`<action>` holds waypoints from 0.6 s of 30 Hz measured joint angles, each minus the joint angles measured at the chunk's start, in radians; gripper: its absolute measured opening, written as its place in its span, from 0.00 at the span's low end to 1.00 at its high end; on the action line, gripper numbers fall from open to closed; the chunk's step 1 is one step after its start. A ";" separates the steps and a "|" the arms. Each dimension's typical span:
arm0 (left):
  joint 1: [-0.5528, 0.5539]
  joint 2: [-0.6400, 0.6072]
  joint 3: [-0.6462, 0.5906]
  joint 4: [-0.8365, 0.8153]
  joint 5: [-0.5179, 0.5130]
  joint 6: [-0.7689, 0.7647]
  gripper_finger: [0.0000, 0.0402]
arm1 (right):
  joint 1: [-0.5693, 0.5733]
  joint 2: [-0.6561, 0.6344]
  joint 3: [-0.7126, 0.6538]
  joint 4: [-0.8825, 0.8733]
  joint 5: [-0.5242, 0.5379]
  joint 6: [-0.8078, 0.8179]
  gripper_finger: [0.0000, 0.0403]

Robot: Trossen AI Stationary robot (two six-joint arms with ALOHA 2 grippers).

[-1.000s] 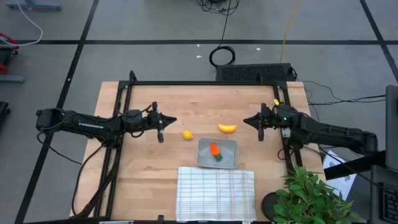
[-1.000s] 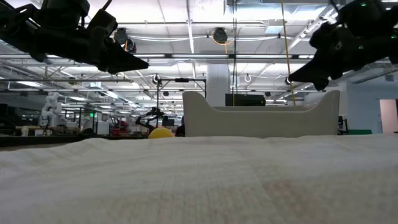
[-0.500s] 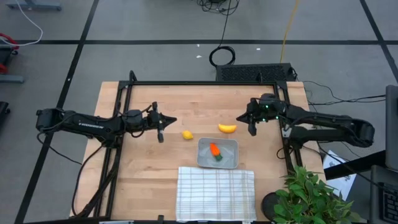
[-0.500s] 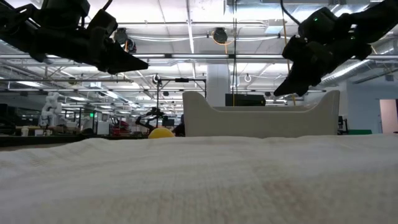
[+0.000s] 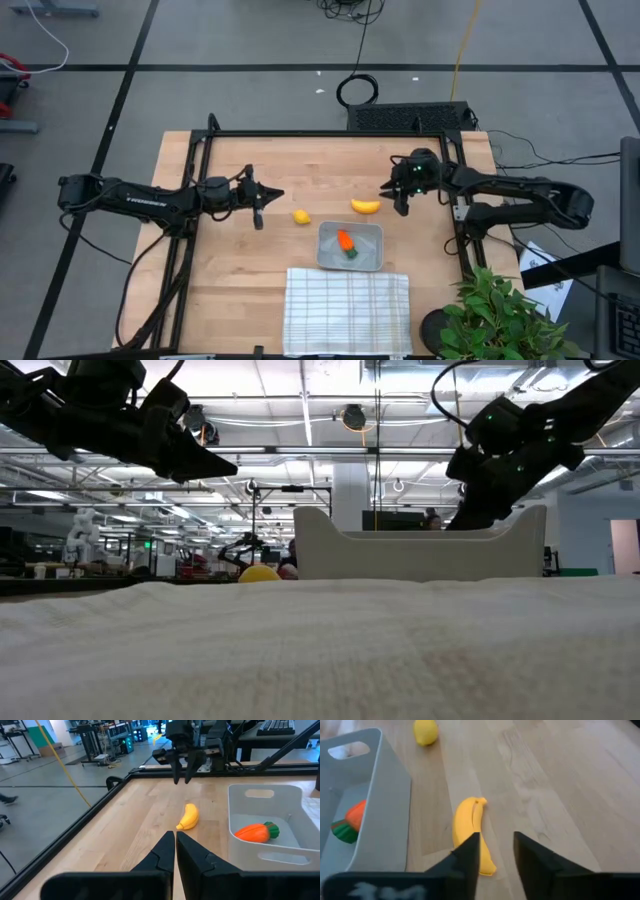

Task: Pick and placing Produce into tupperware
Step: Put the banana into the gray bin

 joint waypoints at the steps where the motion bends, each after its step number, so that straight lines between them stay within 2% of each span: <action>1: 0.000 0.000 0.000 -0.001 0.000 0.000 0.05 | 0.001 0.003 0.000 0.000 0.000 -0.003 0.34; 9: 0.000 0.000 0.000 -0.003 0.001 -0.016 0.05 | 0.022 0.008 0.000 -0.034 0.001 -0.080 0.56; 13: 0.000 0.000 0.000 -0.002 0.001 -0.021 0.05 | 0.036 0.008 0.000 -0.036 0.001 -0.078 0.61; 18: 0.000 0.000 0.000 -0.002 0.002 -0.020 0.05 | 0.049 0.020 -0.002 -0.035 0.007 -0.126 0.63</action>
